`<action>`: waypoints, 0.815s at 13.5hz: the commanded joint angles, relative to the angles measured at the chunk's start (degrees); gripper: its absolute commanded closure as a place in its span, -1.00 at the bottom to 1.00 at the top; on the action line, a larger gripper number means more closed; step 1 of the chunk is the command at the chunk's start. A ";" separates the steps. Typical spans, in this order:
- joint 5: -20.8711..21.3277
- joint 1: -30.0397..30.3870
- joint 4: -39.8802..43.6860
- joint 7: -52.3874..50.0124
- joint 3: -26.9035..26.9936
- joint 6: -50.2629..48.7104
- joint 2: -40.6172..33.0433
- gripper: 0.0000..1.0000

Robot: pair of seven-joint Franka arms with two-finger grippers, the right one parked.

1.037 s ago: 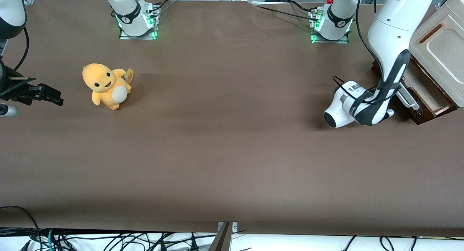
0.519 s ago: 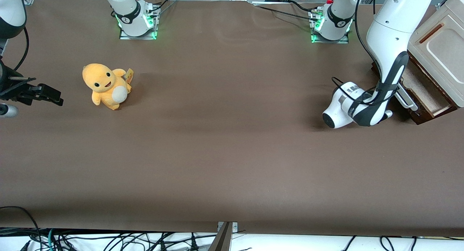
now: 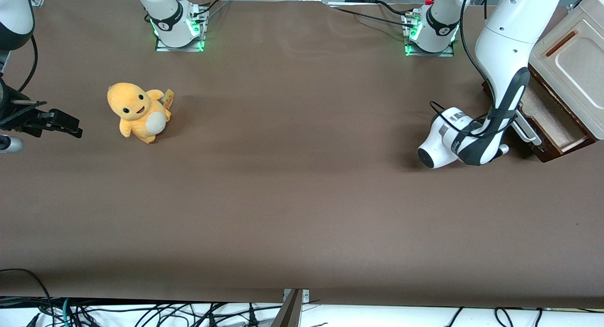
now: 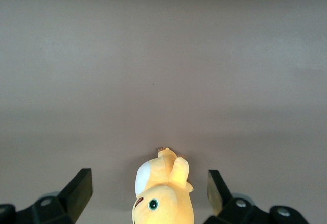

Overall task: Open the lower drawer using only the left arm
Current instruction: 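Pull the gripped handle outward to slide the lower drawer open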

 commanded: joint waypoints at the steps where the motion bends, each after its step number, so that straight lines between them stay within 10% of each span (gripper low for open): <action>1: -4.97 -2.14 1.64 0.42 -0.39 -1.80 0.56 0.98; 11: -5.41 -2.59 2.17 0.33 -0.39 -1.89 1.18 0.98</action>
